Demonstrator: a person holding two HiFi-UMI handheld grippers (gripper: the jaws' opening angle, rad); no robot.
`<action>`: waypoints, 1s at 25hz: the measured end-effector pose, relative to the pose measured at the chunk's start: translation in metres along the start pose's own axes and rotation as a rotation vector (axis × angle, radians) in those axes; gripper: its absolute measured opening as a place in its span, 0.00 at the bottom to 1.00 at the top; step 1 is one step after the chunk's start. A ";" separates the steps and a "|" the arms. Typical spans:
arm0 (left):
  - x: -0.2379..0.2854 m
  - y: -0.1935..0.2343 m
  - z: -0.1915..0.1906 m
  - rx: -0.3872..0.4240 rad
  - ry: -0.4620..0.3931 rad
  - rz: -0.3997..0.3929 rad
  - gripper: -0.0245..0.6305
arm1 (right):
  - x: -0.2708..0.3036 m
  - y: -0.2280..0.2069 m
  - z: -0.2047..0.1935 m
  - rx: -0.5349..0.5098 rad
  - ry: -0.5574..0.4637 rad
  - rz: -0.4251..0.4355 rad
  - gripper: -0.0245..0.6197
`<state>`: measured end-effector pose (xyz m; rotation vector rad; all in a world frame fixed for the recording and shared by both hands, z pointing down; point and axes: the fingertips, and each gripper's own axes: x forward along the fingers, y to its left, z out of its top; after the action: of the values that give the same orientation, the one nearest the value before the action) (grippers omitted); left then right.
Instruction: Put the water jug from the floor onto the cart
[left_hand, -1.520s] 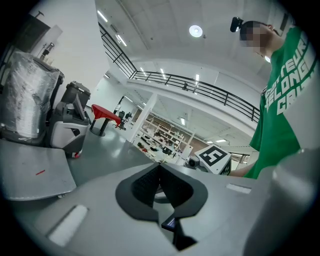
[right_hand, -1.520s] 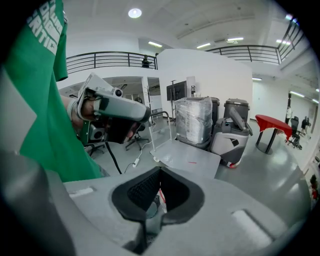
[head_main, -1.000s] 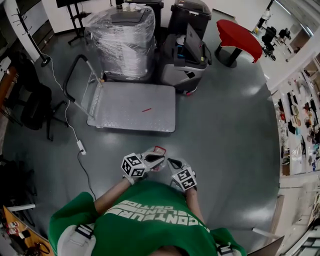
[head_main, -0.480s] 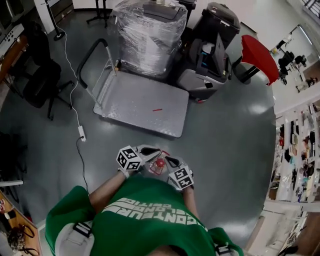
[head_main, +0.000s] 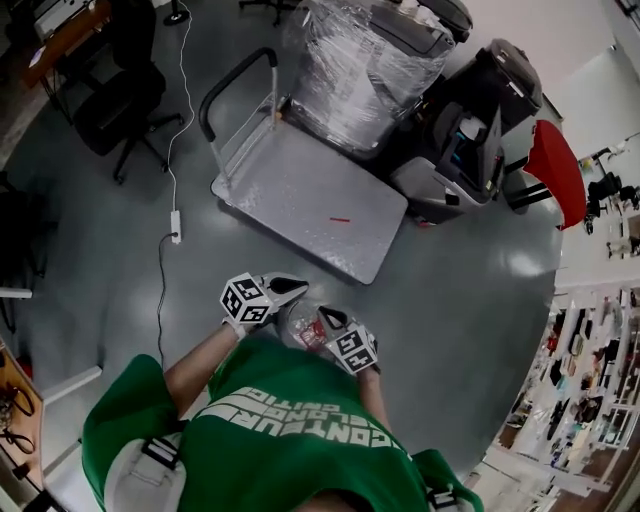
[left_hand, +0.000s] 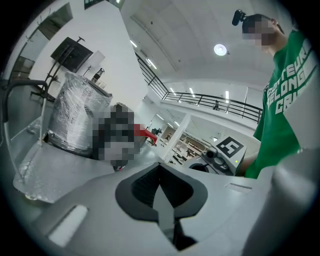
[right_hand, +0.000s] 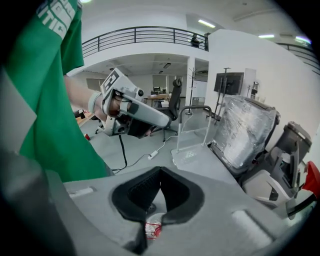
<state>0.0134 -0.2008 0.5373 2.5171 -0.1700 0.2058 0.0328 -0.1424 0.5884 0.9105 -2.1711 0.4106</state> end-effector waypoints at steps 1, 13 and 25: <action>-0.002 0.004 -0.004 -0.007 -0.001 0.014 0.05 | 0.003 0.002 -0.004 -0.008 0.007 0.014 0.03; 0.023 -0.001 -0.020 -0.105 -0.028 0.131 0.05 | -0.013 -0.010 -0.031 -0.034 -0.012 0.104 0.03; 0.104 -0.043 -0.078 -0.179 0.103 0.138 0.05 | -0.057 -0.083 -0.120 0.125 -0.063 0.097 0.03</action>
<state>0.1140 -0.1285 0.5955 2.3122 -0.3069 0.3591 0.1801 -0.1091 0.6293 0.8982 -2.2742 0.5777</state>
